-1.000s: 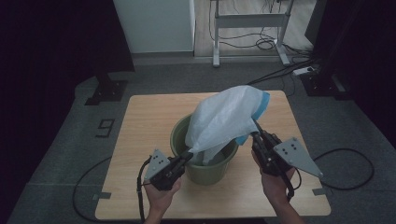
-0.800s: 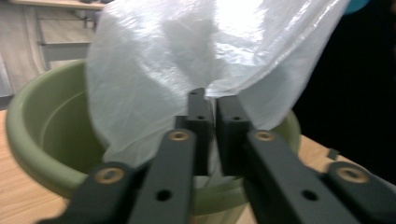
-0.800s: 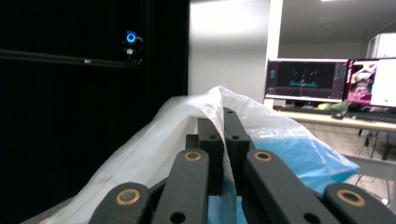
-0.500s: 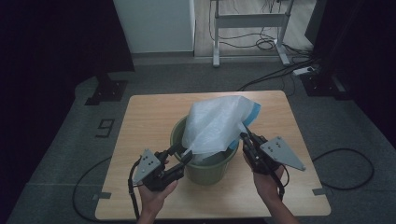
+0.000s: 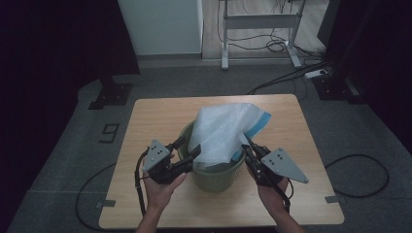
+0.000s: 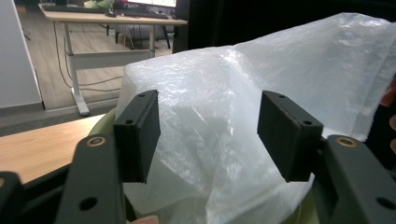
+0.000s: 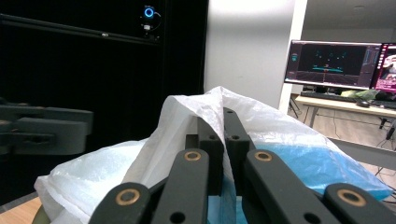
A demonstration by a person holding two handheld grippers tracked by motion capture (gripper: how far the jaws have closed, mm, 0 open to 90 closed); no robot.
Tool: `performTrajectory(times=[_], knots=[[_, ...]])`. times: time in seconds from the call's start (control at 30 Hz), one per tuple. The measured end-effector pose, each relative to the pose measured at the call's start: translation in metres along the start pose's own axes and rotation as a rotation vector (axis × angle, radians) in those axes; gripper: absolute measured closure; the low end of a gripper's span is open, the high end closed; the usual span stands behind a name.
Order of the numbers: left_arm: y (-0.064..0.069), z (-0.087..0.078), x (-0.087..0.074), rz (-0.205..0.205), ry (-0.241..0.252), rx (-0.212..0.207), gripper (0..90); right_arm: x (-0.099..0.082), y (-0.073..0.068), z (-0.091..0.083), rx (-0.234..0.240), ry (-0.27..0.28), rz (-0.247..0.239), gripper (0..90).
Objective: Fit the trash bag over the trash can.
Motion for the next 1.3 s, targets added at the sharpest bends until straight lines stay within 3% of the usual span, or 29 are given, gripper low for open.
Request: performTrajectory(times=[0.2,0.27,0.33,0.37,0.4,0.5,0.6,0.63,0.73,0.83,0.87,0.97,1.13,1.3], knots=[[-0.001,0.011,-0.009,-0.011,-0.035,-0.001,36.6,-0.001,-0.006,-0.001,0.011,0.004,-0.003,88.2],[0.000,0.013,-0.013,-0.006,-0.048,0.000,44.2,-0.001,-0.008,-0.003,0.014,0.010,-0.004,88.2],[0.001,0.014,-0.017,0.003,-0.060,-0.010,58.6,0.000,-0.010,-0.004,0.018,0.016,-0.007,88.2],[0.003,0.015,-0.018,0.006,-0.068,-0.025,58.6,0.000,-0.010,-0.004,0.018,0.016,-0.007,88.2],[0.005,0.017,-0.020,0.011,-0.084,-0.051,72.0,0.001,-0.010,-0.005,0.021,0.018,-0.009,88.2],[0.007,0.017,-0.020,0.013,-0.085,-0.085,87.9,0.000,-0.010,-0.005,0.021,0.016,-0.007,88.2],[0.008,0.015,-0.018,0.012,-0.071,-0.102,90.0,-0.003,-0.009,-0.006,0.020,0.011,-0.004,88.1],[0.006,0.012,-0.017,0.007,-0.047,-0.098,90.0,-0.006,-0.008,-0.008,0.020,0.005,-0.002,87.0],[0.002,0.007,-0.014,-0.014,-0.016,-0.096,90.0,-0.011,-0.008,-0.011,0.024,-0.003,0.004,79.4],[-0.007,-0.002,-0.011,-0.042,0.025,-0.082,90.0,-0.024,-0.007,-0.017,0.003,-0.023,0.000,57.6],[-0.013,-0.008,-0.009,-0.070,0.056,-0.072,90.0,-0.028,-0.007,-0.019,0.001,-0.030,0.001,52.3],[-0.021,-0.015,-0.007,-0.101,0.087,-0.066,90.0,-0.040,-0.009,-0.025,0.007,-0.047,0.014,42.3],[-0.028,-0.022,-0.007,-0.115,0.105,-0.054,90.0,-0.055,-0.011,-0.029,0.011,-0.083,0.023,38.5],[-0.034,-0.028,-0.007,-0.115,0.113,-0.037,90.0,-0.067,-0.010,-0.032,-0.059,-0.116,0.014,27.5]])
Point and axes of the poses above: each handheld gripper's, and its own axes: z roughly forward along the jaws, x roughly out of its top, y roughly to its right, the point moved 9 cm from there along z, roughly forward along the jaws, and after that the axes turned 6 degrees about -x, right-handed, at the moved point
